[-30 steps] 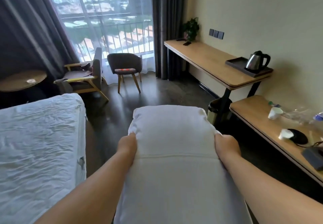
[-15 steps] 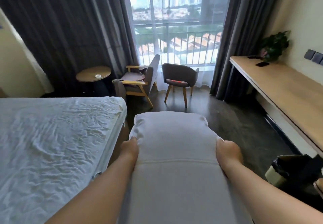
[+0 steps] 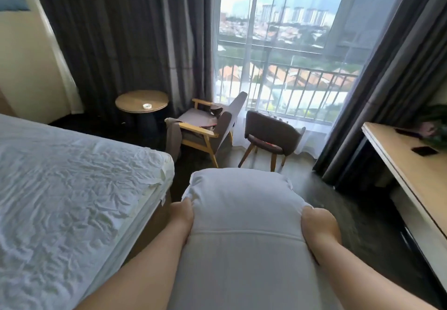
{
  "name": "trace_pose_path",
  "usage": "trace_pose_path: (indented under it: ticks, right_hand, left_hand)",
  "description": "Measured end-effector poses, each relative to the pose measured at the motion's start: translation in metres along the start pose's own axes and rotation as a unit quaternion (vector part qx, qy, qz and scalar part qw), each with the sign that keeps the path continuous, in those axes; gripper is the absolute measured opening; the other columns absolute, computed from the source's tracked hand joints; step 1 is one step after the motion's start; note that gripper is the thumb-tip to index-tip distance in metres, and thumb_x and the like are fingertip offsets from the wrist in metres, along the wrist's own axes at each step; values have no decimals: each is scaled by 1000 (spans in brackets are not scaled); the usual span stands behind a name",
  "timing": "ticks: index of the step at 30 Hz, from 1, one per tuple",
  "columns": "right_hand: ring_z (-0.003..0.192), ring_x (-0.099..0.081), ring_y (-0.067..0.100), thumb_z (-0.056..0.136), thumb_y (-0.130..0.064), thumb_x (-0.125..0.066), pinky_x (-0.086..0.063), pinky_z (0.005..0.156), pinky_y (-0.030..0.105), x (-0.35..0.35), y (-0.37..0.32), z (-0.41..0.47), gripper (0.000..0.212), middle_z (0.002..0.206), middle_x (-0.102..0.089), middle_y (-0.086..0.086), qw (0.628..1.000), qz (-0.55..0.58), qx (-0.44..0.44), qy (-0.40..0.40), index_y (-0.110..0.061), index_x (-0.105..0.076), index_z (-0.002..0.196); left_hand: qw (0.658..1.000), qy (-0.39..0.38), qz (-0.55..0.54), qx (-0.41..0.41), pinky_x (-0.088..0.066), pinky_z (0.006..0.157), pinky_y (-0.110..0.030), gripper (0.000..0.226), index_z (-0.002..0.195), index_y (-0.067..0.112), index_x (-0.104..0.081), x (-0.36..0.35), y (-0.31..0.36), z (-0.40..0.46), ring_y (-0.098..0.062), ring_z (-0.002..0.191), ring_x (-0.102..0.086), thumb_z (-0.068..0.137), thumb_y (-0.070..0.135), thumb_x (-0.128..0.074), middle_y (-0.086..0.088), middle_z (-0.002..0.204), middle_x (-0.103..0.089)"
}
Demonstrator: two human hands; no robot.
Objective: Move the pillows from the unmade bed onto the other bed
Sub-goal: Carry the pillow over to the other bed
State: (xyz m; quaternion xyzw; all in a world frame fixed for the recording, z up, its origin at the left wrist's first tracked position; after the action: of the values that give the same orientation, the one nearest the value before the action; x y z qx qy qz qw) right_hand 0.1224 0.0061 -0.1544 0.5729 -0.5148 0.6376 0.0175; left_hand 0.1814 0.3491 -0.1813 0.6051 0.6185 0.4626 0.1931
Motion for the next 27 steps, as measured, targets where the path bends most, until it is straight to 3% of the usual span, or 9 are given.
trace_pose_path:
  ticks: [5, 10, 13, 17, 22, 27]
  right_hand:
    - [94, -59, 39, 96, -34, -39, -49, 86, 41, -20, -50, 111, 46, 105, -69, 19, 1000, 7, 0, -3, -2, -71, 98]
    - [92, -54, 37, 99, -27, -36, -38, 77, 36, -66, -108, 236, 40, 107, -66, 18, 998, -28, 42, -40, -2, -67, 102]
    - [90, -57, 35, 99, -26, -35, -44, 78, 38, -97, -153, 307, 35, 104, -66, 18, 995, -29, 66, -67, -6, -64, 95]
    - [92, -60, 34, 103, -12, -32, -45, 76, 36, -128, -220, 382, 39, 108, -68, 20, 984, -61, 123, -113, -1, -69, 105]
    - [77, -53, 24, 100, -25, -35, -38, 70, 35, -179, -298, 446, 37, 90, -62, 10, 974, -39, 151, -164, -8, -64, 85]
    - [80, -53, 29, 98, -29, -37, -38, 71, 36, -252, -386, 490, 38, 84, -59, 9, 956, -46, 205, -207, -8, -65, 82]
  left_hand:
    - [999, 36, 38, 6, -49, 94, -42, 54, 119, 0, -65, -50, 70, 76, -33, 100, -60, 95, 40, -38, -18, 117, -66]
    - [995, 83, 63, 1, -46, 101, -46, 54, 128, 3, -60, -99, 133, 153, -39, 116, -58, 96, 38, -37, -20, 129, -62]
    - [991, 122, 56, 11, -50, 98, -45, 52, 123, 3, -63, -120, 166, 195, -38, 109, -60, 97, 39, -36, -19, 122, -65]
    - [984, 173, 30, 41, -52, 93, -48, 54, 115, 4, -65, -136, 204, 243, -38, 101, -61, 97, 45, -35, -20, 113, -66]
    - [967, 249, 8, 62, -48, 82, -44, 50, 111, 2, -65, -132, 245, 299, -35, 96, -59, 99, 42, -36, -19, 108, -65]
    - [951, 296, -15, 92, -49, 91, -43, 53, 114, 0, -65, -115, 265, 374, -38, 102, -60, 100, 42, -37, -22, 117, -65]
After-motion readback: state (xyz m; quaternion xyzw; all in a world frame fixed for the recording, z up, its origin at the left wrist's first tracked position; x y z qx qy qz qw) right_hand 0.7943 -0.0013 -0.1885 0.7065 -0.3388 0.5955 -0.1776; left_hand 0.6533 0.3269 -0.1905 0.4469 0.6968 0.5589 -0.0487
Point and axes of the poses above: each hand's wrist, its own z-axis towards the middle knuckle, its own x-axis out of the back of the hand, y = z × x, the point moved 5 cm from there along z, towards the middle knuckle
